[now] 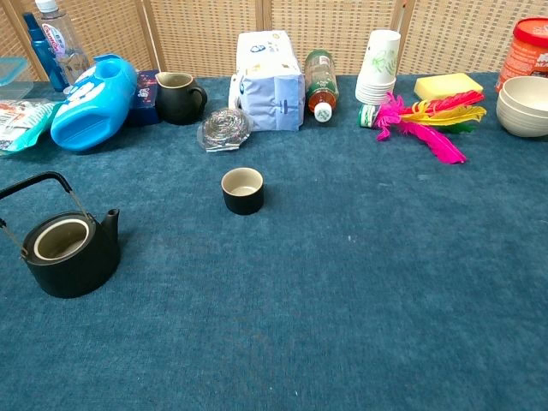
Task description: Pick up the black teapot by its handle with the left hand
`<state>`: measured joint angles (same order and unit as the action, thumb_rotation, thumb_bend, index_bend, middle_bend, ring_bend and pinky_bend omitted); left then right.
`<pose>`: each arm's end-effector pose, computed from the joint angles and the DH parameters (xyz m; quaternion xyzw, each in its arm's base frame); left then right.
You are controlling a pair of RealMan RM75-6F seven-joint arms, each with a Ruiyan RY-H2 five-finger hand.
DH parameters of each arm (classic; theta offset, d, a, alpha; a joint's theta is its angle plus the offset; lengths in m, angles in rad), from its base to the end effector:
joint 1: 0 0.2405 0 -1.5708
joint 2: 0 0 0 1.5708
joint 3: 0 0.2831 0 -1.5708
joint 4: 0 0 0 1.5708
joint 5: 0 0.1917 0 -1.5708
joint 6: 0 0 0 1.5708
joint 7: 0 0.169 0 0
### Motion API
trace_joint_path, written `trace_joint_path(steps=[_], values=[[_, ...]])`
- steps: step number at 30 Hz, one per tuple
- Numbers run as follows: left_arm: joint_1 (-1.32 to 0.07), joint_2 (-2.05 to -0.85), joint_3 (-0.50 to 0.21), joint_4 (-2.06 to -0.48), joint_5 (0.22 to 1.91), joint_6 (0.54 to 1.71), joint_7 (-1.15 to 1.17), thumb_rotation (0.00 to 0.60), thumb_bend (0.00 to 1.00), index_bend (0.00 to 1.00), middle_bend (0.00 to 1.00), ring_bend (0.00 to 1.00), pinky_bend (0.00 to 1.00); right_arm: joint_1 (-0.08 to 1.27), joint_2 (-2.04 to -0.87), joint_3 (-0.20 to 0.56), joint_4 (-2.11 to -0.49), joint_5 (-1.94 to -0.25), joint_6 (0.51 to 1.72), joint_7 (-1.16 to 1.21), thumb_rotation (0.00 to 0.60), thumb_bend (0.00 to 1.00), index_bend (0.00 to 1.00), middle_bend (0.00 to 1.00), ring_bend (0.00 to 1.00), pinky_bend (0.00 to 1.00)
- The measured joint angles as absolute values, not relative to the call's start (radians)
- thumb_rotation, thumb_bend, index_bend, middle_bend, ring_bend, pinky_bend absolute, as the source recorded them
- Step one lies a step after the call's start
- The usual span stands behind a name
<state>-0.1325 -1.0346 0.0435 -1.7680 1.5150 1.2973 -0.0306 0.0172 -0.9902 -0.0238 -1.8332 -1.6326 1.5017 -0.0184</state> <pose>-0.3113 0.1949 0.1584 -0.6391 -0.4773 -0.3431 0.4960 -0.2898 -0.1686 0.1961 0.6148 -0.4175 0.3984 0.5376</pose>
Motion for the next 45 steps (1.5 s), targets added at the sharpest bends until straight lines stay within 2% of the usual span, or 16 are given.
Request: trace_joint_path(steps=[7,13,20,30,35,41,45], values=[[-0.252,-1.023,0.010,-1.783,1.451,1.073,-0.224,0.600,0.05,0.00,0.00,0.00,0.03,0.020,-0.988,-0.025,-1.832,-1.634,1.497,-0.014,0.600,0.00,0.00,0.00,0.00,0.00],[-0.363,-0.991,-0.040,-1.820,1.318,0.881,-0.323,0.600,0.05,0.00,0.00,0.00,0.07,0.021,-0.989,-0.026,-1.833,-1.635,1.494,-0.018,0.600,0.00,0.00,0.00,0.00,0.00],[-0.435,-0.943,-0.086,-1.848,1.230,0.720,-0.478,0.600,0.05,0.00,0.00,0.00,0.21,0.020,-0.989,-0.027,-1.834,-1.636,1.497,-0.018,0.600,0.00,0.00,0.00,0.00,0.00],[-0.561,-0.851,-0.114,-1.859,1.156,0.438,-0.573,0.600,0.06,0.00,0.00,0.03,0.22,0.021,-0.988,-0.028,-1.835,-1.635,1.493,-0.018,0.600,0.00,0.00,0.00,0.00,0.00],[-0.616,-0.836,-0.123,-1.854,1.111,0.372,-0.574,0.600,0.09,0.01,0.04,0.14,0.30,0.020,-0.986,-0.026,-1.835,-1.631,1.495,-0.012,0.600,0.00,0.00,0.00,0.00,0.00],[-0.655,-0.841,-0.111,-1.846,1.047,0.356,-0.533,0.600,0.11,0.12,0.13,0.20,0.35,0.022,-0.983,-0.025,-1.835,-1.629,1.493,-0.006,0.600,0.00,0.00,0.00,0.00,0.00],[-0.691,-0.863,-0.087,-1.840,0.981,0.356,-0.495,0.600,0.13,0.17,0.20,0.26,0.45,0.023,-0.982,-0.025,-1.835,-1.627,1.491,-0.003,0.600,0.00,0.00,0.00,0.00,0.00]])
